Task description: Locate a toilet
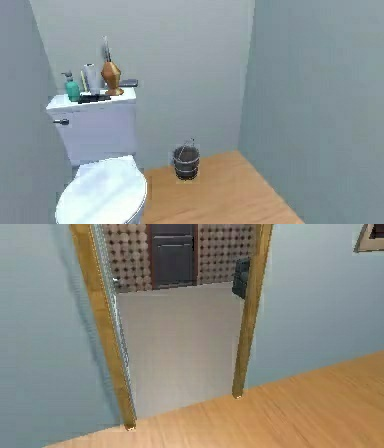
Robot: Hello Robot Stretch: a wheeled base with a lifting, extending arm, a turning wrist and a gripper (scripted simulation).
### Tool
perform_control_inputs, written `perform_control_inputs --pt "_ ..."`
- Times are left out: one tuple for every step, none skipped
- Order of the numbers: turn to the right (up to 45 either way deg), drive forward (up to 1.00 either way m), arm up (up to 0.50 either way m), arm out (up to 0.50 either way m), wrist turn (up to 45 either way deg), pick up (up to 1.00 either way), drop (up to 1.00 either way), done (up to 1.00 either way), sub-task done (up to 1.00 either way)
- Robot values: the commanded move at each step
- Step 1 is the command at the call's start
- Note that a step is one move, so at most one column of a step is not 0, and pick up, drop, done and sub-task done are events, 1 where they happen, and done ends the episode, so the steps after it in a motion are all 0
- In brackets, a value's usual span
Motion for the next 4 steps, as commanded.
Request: perform_control_inputs --pt "45.0 0.0 0.0 0.0 0.0 0.0 0.0 0.0 0.0" --pt "24.0 0.0 0.0 0.0 0.0 0.0 0.0 0.0 0.0" --pt "0.0 0.2 0.0 0.0 0.0 0.0 0.0 0.0 0.0" --pt "-45.0 0.0 0.0 0.0 0.0 0.0 0.0 0.0 0.0"
